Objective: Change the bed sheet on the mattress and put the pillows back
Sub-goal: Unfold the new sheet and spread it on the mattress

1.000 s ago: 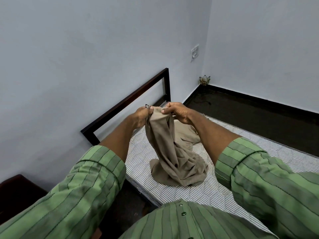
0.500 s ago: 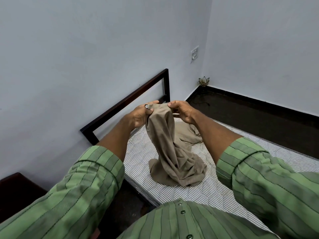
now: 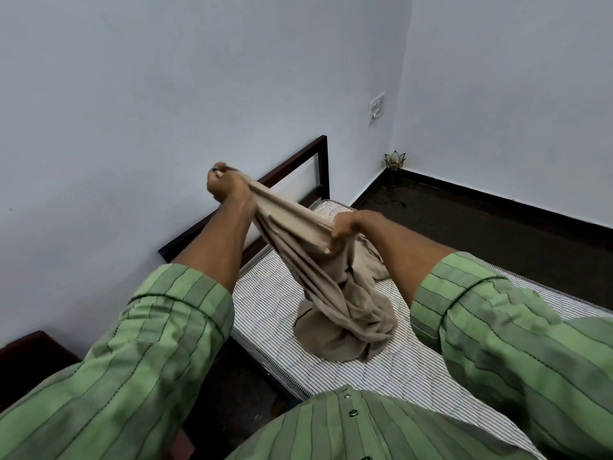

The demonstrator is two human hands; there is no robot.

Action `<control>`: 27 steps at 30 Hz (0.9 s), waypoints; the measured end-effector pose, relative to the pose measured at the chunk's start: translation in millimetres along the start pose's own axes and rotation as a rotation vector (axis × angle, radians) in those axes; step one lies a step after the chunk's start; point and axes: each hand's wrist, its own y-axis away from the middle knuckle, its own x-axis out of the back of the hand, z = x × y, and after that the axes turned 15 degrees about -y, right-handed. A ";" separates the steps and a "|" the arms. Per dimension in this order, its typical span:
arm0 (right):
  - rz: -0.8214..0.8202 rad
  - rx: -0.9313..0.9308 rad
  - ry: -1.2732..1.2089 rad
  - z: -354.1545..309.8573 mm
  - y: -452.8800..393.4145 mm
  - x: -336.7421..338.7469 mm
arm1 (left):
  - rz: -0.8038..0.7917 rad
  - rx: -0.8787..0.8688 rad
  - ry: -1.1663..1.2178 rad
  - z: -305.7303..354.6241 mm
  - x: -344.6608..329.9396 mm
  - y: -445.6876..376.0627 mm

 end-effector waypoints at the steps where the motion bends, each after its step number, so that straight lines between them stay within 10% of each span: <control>1: 0.030 -0.026 0.038 3.2 1.2 -0.1 | 0.023 0.001 -0.021 -2.8 5.2 -3.3; 4: 0.244 0.064 -0.152 2.5 0.2 -1.1 | -0.181 -0.197 -0.434 -22.1 20.0 -11.4; 10: 0.284 0.423 -0.889 -50.4 18.8 5.5 | -1.153 -0.750 -1.227 -46.4 14.5 13.9; 17: 0.125 0.271 -0.830 -19.1 4.3 11.2 | -0.690 -1.158 -1.245 -45.6 20.1 28.9; 27: 0.352 0.132 -1.157 10.2 9.6 2.4 | -0.568 -0.812 -0.917 -28.2 15.2 23.0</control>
